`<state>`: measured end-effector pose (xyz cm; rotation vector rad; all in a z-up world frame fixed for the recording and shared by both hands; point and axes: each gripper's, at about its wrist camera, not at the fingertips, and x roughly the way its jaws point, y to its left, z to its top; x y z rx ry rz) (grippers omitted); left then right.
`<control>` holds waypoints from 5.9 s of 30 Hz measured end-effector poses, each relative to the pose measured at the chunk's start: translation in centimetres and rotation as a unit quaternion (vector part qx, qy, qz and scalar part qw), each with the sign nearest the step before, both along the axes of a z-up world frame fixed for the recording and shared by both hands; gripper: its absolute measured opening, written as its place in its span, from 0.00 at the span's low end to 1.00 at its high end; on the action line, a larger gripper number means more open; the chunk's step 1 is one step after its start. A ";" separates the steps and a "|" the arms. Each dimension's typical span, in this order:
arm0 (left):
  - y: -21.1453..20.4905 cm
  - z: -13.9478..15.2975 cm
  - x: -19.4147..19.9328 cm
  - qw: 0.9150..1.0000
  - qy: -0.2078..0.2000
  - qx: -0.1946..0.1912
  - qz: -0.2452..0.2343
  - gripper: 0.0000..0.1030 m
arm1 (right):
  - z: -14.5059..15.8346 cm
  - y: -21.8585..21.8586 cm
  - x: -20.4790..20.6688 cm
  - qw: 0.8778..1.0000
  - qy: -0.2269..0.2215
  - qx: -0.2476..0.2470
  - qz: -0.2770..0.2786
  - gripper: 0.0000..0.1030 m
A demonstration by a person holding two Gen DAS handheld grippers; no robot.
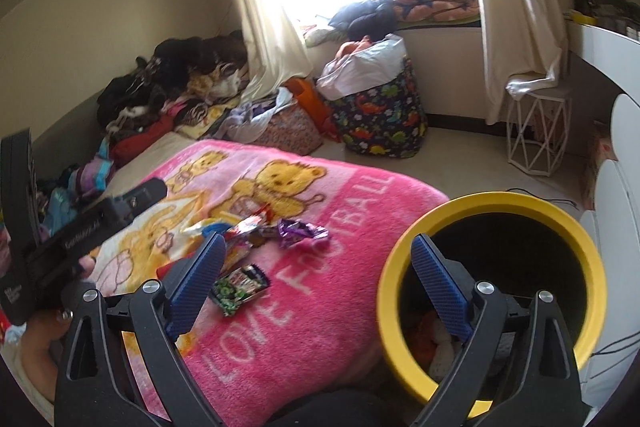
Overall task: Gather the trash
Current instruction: 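Move both tools back over the candy wrappers on the blanket, then grasp the green snack packet with the right tool while the left tool grasps the blue wrapper, then lift the green packet and blue wrapper off the blanket with both tools, then carry the green packet and blue wrapper in both tools over the yellow bin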
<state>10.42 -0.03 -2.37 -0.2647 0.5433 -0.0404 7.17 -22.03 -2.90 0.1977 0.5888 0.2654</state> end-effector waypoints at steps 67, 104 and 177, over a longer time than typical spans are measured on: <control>5.3 -8.4 7.2 0.984 0.155 -0.087 -0.026 0.03 | -10.8 9.3 7.4 0.969 0.184 0.064 0.152 0.18; 0.1 -1.0 1.8 0.992 0.080 -0.064 -0.079 0.03 | -3.6 2.4 3.3 0.988 0.085 0.090 0.096 0.09; -17.6 -0.7 -0.4 0.960 0.087 -0.010 -0.267 0.03 | -3.0 -16.3 -0.9 0.981 0.058 0.132 -0.131 0.09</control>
